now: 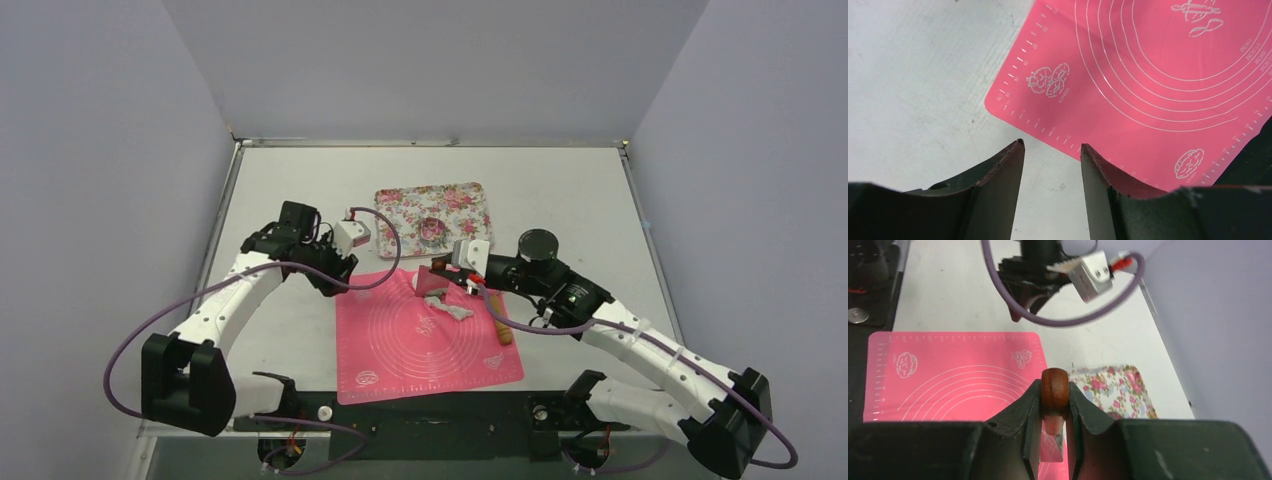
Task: Roll out the dumpling wrappers from the dough
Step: Remove the dumpling wrapper from the work surface.
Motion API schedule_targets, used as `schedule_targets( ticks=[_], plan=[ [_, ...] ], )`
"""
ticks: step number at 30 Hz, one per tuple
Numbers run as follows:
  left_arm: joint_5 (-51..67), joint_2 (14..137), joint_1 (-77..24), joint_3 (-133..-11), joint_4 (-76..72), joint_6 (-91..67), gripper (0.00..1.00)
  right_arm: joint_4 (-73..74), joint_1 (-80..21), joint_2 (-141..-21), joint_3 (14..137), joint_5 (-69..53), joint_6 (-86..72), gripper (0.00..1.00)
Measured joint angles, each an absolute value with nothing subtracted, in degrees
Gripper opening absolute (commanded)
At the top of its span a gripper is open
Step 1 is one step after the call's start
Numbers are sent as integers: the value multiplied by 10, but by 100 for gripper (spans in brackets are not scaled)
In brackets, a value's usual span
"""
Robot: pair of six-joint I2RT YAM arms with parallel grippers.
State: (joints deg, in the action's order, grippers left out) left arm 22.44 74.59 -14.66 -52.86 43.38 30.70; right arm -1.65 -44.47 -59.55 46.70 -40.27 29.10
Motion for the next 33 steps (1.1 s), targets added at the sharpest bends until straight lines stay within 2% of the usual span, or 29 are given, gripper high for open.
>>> schedule_targets(
  ticks=[6,12,33],
  plan=[
    [253,705,-142,-565,447,307,45,-9,-443,-529,455,-284,217,0],
    [279,678,-145,-600,462,303,47,-8,-447,-503,455,-215,186,0],
    [294,667,-161,-619,476,302,47,-21,-438,-502,467,-216,179,0]
  ],
)
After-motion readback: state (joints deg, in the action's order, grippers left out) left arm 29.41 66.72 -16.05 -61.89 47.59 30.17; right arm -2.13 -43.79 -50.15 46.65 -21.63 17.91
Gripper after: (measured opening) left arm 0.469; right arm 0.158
